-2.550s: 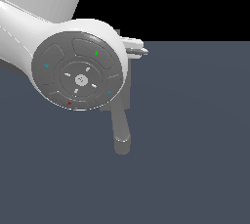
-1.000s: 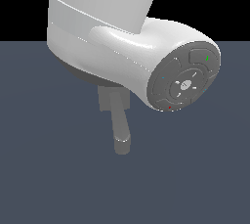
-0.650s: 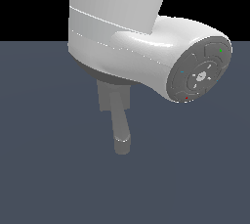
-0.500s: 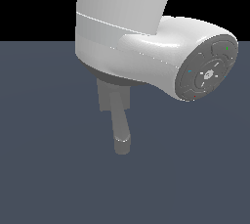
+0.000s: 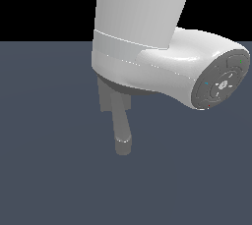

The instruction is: Turn on the faucet by rotating a designated handle.

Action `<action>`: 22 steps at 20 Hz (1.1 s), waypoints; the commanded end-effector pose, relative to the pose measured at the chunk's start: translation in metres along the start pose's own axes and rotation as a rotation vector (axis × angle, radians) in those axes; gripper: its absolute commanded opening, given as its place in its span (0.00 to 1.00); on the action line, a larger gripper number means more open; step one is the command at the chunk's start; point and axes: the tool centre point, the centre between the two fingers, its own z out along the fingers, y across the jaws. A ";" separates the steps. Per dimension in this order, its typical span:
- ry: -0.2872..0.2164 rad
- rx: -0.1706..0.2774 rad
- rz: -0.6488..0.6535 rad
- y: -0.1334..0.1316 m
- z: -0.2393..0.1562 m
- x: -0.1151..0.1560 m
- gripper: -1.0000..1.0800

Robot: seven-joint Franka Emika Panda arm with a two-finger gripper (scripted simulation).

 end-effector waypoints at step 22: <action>0.096 -0.016 -0.033 -0.041 -0.007 0.083 0.00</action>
